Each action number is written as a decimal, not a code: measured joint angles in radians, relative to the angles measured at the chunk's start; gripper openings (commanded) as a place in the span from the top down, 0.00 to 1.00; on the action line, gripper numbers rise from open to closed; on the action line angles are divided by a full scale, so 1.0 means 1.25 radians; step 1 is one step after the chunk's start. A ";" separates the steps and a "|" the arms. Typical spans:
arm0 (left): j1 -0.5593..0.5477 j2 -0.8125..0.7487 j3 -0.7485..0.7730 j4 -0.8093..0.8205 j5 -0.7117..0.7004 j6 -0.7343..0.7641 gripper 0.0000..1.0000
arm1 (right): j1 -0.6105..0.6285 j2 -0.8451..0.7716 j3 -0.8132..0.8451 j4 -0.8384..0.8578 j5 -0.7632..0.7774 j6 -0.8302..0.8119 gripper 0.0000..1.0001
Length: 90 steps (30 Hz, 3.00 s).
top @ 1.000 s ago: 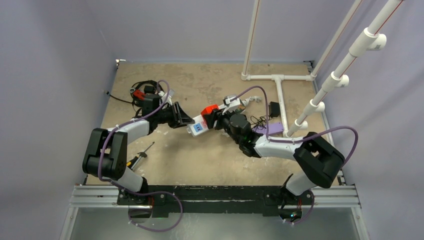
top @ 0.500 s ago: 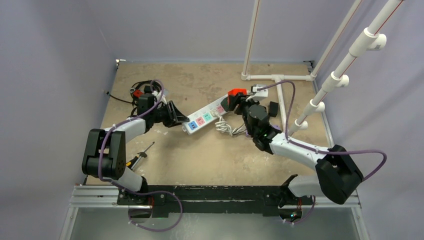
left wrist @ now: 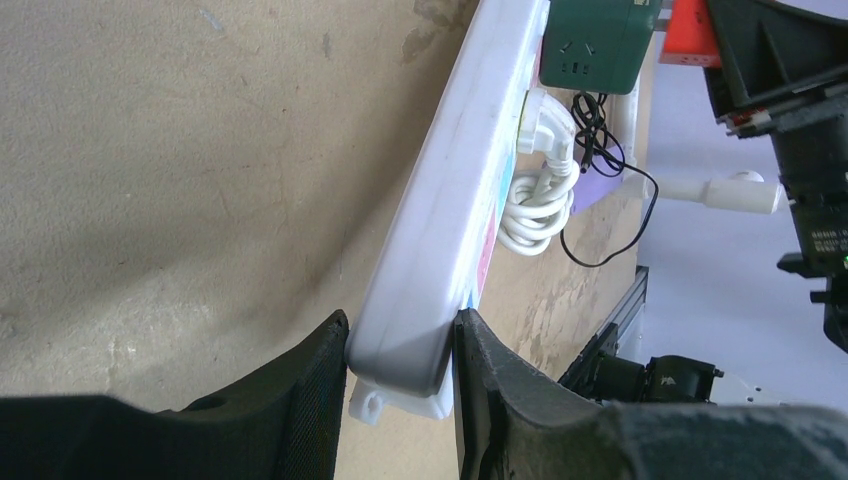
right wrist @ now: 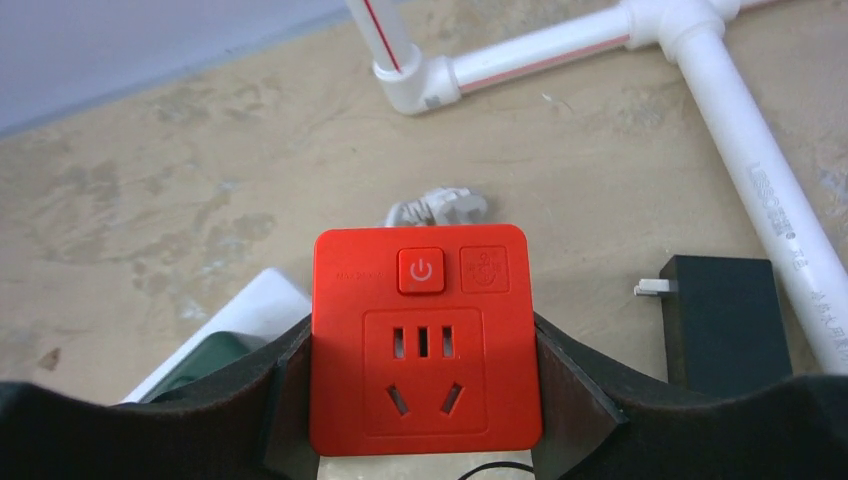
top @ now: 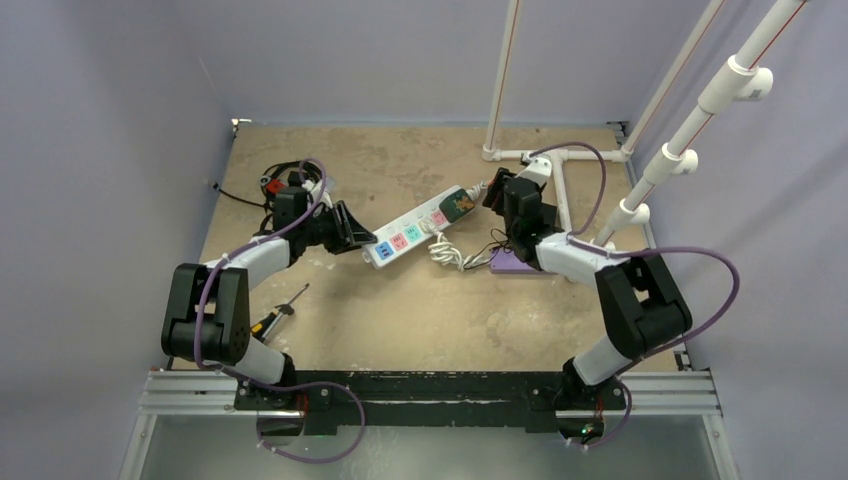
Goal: Pull the plug off the socket
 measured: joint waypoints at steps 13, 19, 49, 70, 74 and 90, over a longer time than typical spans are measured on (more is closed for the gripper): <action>0.000 0.000 0.002 -0.005 0.000 0.000 1.00 | -0.166 0.105 0.032 -0.038 -0.179 0.015 0.83; 0.002 0.000 0.004 -0.005 -0.001 0.001 1.00 | -0.181 0.149 0.049 -0.068 -0.213 0.015 0.71; 0.010 0.000 0.005 -0.005 0.000 0.000 1.00 | -0.179 0.160 0.078 -0.115 -0.175 0.014 0.13; 0.036 0.000 0.009 -0.005 0.002 0.000 1.00 | -0.029 -0.128 0.021 -0.001 -0.202 -0.069 0.07; 0.037 0.000 0.009 -0.005 0.002 0.000 1.00 | -0.029 -0.108 0.010 0.051 -0.334 -0.102 0.04; 0.037 0.000 0.010 -0.008 0.002 0.001 1.00 | 0.010 0.106 0.056 0.059 -0.472 -0.131 0.01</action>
